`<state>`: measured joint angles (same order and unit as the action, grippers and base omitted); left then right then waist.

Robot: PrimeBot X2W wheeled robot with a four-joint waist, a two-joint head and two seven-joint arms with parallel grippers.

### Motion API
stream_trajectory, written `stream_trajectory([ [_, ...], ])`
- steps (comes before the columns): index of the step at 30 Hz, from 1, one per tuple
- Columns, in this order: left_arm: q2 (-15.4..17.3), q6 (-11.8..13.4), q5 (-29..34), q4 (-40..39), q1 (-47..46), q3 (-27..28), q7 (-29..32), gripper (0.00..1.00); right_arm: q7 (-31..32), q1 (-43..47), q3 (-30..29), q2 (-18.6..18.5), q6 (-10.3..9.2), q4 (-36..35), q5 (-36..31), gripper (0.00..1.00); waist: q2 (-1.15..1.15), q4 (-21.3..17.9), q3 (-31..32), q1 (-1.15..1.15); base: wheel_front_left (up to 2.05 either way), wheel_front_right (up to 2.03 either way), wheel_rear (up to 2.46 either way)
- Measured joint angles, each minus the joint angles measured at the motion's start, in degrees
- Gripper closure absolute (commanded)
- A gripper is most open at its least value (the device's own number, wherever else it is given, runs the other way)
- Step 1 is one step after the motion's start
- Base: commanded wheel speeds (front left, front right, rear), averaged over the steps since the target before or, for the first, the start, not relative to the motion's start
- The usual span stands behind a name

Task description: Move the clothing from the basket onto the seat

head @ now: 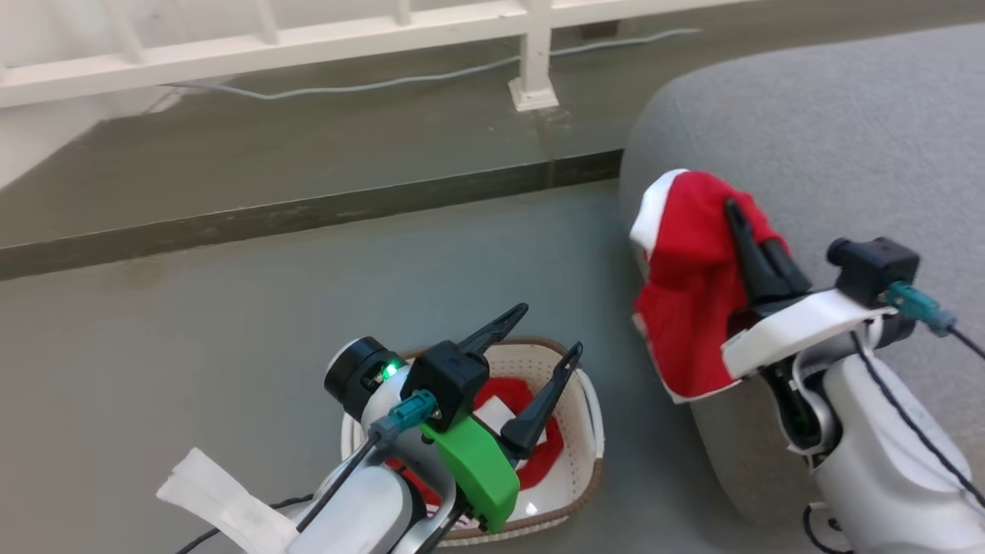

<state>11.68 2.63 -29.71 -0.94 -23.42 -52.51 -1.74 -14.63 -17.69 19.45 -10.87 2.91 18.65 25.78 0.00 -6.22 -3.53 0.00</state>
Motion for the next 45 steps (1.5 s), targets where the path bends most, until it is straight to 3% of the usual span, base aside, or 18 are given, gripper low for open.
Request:
stream_trajectory([
  [10, 1.36, -0.01, 2.33, -2.70, -0.01, -1.41, 1.71, 0.00, 0.00, -1.31, -5.21, -0.98, -0.52, -1.19, 0.00, 1.00, 0.00, -4.94, -3.30, 0.00, 0.00, 0.00, 0.00],
  [23, 1.94, -0.02, 3.72, -4.64, -1.60, -2.53, 4.08, 0.00, -0.01, -8.57, -13.81, -5.10, -1.07, -1.66, 0.00, 1.00, 0.00, -8.91, -9.49, 0.00, 0.00, 0.00, 0.00],
  [37, 1.69, -0.59, 5.71, -5.79, -5.19, -3.09, 5.92, 0.00, -0.03, -22.22, -22.19, -11.39, -0.49, -0.69, 0.11, 1.00, 0.00, -9.03, -15.08, 0.00, 0.00, 0.00, 0.00],
  [45, 1.38, -0.60, 6.24, -7.00, -6.57, -3.18, 7.12, 0.00, -0.04, -24.10, -25.09, -13.67, -0.23, 2.26, 0.30, 1.00, 0.00, -7.11, -17.65, 0.00, 0.00, 0.00, 0.00],
])
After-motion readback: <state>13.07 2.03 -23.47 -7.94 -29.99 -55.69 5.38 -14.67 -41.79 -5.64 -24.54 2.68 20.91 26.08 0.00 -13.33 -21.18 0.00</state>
